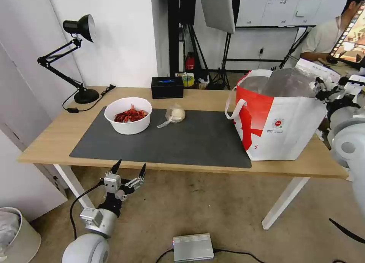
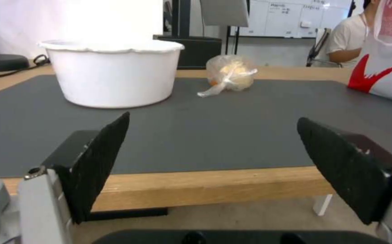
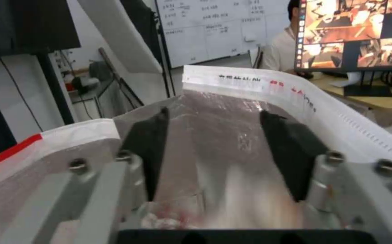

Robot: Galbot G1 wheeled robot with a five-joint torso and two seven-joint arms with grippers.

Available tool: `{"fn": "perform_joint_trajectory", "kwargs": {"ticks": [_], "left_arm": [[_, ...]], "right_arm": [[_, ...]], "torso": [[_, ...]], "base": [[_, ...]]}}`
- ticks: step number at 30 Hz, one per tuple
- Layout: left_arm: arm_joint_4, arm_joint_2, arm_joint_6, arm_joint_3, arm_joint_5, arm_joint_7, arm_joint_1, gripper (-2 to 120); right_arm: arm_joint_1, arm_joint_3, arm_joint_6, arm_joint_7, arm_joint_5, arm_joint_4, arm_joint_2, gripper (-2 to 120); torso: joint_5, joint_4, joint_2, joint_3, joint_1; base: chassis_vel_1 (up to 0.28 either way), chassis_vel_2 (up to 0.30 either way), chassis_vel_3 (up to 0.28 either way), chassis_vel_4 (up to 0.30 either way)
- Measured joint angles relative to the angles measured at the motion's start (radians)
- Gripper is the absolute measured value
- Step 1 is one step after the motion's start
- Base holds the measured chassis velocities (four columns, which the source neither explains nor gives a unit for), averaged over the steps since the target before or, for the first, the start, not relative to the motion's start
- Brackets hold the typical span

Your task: Pick up the trash from the table and place it into the takeout bag.

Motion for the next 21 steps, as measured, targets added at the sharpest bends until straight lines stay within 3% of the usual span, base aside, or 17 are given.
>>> {"fn": "perform_joint_trajectory", "kwargs": {"ticks": [7, 15, 21], "left_arm": [[-0.001, -0.003, -0.003, -0.003, 0.002, 0.001, 0.006, 100], [-0.002, -0.005, -0.006, -0.007, 0.003, 0.001, 0.007, 100], [-0.004, -0.010, -0.006, -0.008, 0.003, 0.001, 0.007, 100]], "right_arm": [[0.004, -0.005, 0.025, 0.011, 0.027, -0.001, 0.015, 80], [0.002, -0.005, 0.085, -0.028, 0.026, 0.002, 0.019, 80], [-0.035, -0.006, 0.242, -0.180, -0.013, 0.036, 0.039, 80]], "torso": [[0.0000, 0.0000, 0.000, 0.000, 0.000], [0.0000, 0.0000, 0.000, 0.000, 0.000], [-0.0001, 0.0000, 0.000, 0.000, 0.000]], "base": [[0.000, 0.000, 0.000, 0.000], [0.000, 0.000, 0.000, 0.000], [0.000, 0.000, 0.000, 0.000]]}}
